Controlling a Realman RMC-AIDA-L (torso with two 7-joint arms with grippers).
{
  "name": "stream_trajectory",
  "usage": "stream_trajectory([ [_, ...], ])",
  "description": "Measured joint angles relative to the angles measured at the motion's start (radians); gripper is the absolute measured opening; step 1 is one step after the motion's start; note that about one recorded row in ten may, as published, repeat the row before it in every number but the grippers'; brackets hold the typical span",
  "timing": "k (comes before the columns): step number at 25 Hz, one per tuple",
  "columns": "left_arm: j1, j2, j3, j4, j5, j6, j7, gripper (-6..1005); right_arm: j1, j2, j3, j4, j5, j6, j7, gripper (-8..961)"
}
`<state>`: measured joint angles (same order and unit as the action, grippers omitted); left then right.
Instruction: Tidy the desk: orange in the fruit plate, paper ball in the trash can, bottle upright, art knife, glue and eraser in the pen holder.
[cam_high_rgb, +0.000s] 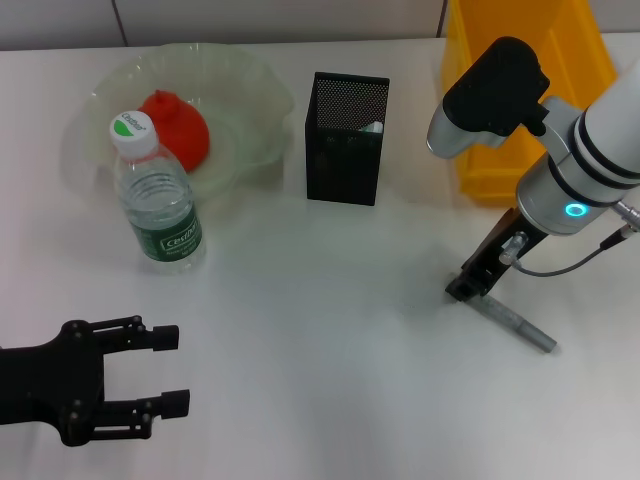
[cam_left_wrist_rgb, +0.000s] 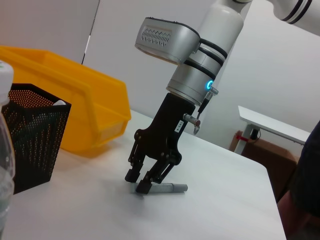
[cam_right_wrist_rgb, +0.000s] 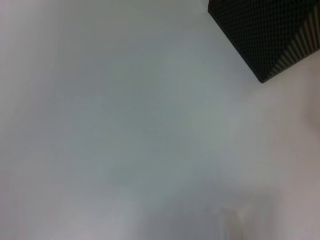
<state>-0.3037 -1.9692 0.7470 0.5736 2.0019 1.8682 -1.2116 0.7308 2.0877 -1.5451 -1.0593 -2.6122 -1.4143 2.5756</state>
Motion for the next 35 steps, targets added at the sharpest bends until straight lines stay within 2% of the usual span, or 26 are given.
stream_trajectory([
  [6,0.002,0.0,0.0,0.0,0.0,-0.004,0.002,773,0.001,0.0,-0.015,0.001,0.0,0.005,0.0,307],
  [11,0.004,0.0,0.0,0.0,0.0,-0.005,0.002,773,-0.009,0.0,-0.02,-0.032,0.002,0.003,-0.001,144],
  [13,0.005,0.0,0.0,0.0,0.0,-0.004,0.002,772,-0.032,-0.002,-0.002,-0.09,0.032,-0.008,-0.01,144],
  [14,0.005,-0.001,0.0,0.0,0.0,-0.002,0.002,772,-0.064,-0.007,0.057,-0.16,0.096,-0.032,-0.04,143],
  [15,0.005,-0.001,0.0,0.0,0.0,0.001,0.0,772,-0.064,-0.007,0.057,-0.16,0.096,-0.032,-0.04,143],
  [17,0.005,0.0,0.0,0.0,0.0,0.004,-0.002,772,-0.088,-0.008,0.209,-0.21,0.218,-0.078,-0.111,143],
  [18,0.005,-0.001,0.0,0.0,0.0,0.008,-0.003,772,-0.095,-0.008,0.319,-0.213,0.301,-0.099,-0.16,142],
  [20,0.005,-0.002,0.0,0.0,0.0,0.009,-0.003,773,-0.093,-0.017,0.496,-0.161,0.471,-0.125,-0.241,142],
  [22,0.005,-0.006,0.0,0.0,0.0,0.009,0.0,773,-0.078,-0.041,0.626,-0.024,0.663,-0.136,-0.353,142],
  [24,0.003,-0.008,0.0,0.0,0.0,0.009,0.001,773,-0.059,-0.064,0.683,0.16,0.811,-0.123,-0.485,141],
  [26,-0.001,-0.01,0.0,0.0,0.0,0.009,-0.002,773,-0.04,-0.069,0.714,0.35,0.94,-0.093,-0.652,140],
  [28,-0.006,-0.011,0.001,0.0,0.0,0.01,-0.005,773,-0.033,-0.055,0.731,0.468,1.04,-0.051,-0.827,138],
  [29,-0.008,-0.012,0.001,0.0,0.0,0.01,-0.006,773,-0.033,-0.021,0.731,0.523,1.108,0.006,-1.011,137],
  [30,-0.01,-0.012,0.001,0.0,0.0,0.011,-0.007,773,-0.033,-0.021,0.731,0.523,1.108,0.006,-1.011,137],
  [32,-0.014,-0.014,0.001,0.0,0.0,0.012,-0.007,772,-0.027,0.0,0.717,0.57,1.174,0.07,-1.171,136],
  [33,-0.018,-0.016,0.001,0.0,0.0,0.012,-0.007,772,-0.015,0.003,0.701,0.613,1.218,0.107,-1.247,136],
  [34,-0.02,-0.018,0.001,0.0,0.0,0.012,-0.007,772,0.019,0.004,0.669,0.712,1.305,0.186,-1.387,135],
  [35,-0.02,-0.018,0.001,0.0,0.0,0.012,-0.007,772,0.019,0.004,0.669,0.712,1.305,0.186,-1.387,135],
])
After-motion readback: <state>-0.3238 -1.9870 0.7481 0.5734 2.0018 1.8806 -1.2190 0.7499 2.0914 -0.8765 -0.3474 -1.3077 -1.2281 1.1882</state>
